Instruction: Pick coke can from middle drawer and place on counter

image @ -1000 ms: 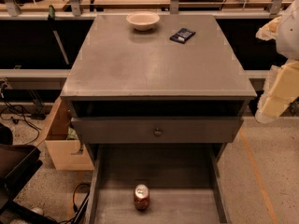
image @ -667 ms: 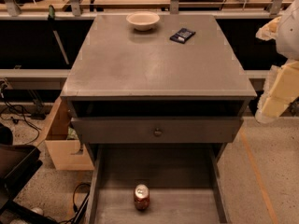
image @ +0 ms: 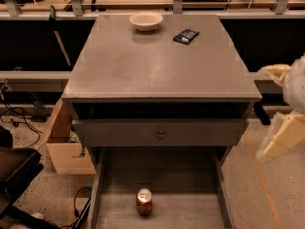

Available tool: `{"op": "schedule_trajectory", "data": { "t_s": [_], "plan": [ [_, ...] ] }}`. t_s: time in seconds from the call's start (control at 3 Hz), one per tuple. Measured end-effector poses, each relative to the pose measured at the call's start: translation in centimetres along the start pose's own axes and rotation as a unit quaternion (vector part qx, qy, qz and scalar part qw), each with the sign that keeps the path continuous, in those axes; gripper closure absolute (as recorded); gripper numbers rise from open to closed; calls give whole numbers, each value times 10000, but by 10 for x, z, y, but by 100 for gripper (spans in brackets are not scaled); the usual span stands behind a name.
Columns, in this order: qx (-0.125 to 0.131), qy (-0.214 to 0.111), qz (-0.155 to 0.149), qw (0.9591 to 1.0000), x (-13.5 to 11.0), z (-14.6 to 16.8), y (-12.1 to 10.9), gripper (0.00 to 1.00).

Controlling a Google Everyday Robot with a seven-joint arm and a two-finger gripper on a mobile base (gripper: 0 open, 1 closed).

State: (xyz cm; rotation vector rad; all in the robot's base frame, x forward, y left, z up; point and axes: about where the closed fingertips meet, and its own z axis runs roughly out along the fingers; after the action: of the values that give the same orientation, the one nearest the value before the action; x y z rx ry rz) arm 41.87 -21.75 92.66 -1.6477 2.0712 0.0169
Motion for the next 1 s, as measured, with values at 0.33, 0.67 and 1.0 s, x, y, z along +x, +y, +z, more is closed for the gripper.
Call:
{"op": "schedule_trajectory", "data": {
  "t_s": [0.33,0.67,1.0],
  "plan": [
    [-15,-744,205,9970,27,51,35,0],
    [7,-1647,461,9853,35,96,61,0],
    [-81,-2335,120,9723,26,122,84,0]
  ]
}}
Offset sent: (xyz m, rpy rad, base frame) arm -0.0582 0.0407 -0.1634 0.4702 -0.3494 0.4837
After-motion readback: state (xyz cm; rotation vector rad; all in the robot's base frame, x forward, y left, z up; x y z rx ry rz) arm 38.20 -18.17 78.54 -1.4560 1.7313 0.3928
